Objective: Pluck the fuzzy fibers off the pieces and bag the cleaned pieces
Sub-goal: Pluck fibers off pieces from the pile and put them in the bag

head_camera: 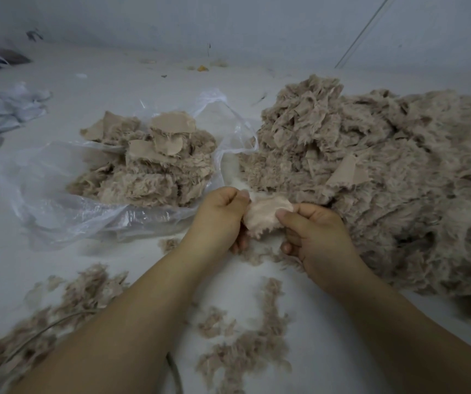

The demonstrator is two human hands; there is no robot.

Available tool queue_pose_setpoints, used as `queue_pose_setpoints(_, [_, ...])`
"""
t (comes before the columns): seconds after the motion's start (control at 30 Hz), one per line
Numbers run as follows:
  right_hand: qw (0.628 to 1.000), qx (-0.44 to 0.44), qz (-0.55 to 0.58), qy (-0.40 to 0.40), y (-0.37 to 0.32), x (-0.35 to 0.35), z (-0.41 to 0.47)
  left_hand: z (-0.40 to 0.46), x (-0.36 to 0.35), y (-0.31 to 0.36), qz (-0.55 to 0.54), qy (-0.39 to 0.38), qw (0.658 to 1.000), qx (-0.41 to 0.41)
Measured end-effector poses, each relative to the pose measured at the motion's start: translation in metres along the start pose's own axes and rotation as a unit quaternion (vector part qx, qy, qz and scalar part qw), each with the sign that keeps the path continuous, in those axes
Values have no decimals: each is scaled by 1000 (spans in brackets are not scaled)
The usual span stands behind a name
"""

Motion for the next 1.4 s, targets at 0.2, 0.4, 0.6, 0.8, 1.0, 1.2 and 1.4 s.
queue_pose_setpoints(0.2, [999,17,-27,-41,-5,-9,-4,-3,-10,4,25,-18,999,-43])
queue_pose_setpoints(0.4, [999,-2,37,-38,-5,-9,-5,0,4,2,-16,2,1000,2])
queue_pose_setpoints(0.6, [998,-8,60,-32,-2,-5,-3,-7,-13,-3,-22,-146,988,54])
queue_pose_setpoints(0.8, [995,42,-24,-91,-9,-14,-5,-10,-19,1,-33,-147,988,24])
queue_pose_setpoints(1.0, [996,16,-52,-76,-2,-11,-1,-7,-15,2,-42,-119,992,11])
queue_pose_setpoints(1.2, [999,-8,14,-45,2,-2,2,2,44,25,-289,124,943,-109])
queue_pose_setpoints(1.4, [999,-12,26,-15,6,2,4,-2,18,21,-31,75,990,-111])
Point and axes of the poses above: each hand's wrist, its own z-axis towards the middle knuckle, its own x-axis out of the back of the hand, y = z × x, the point moved 9 cm from there along z, towards the middle knuckle
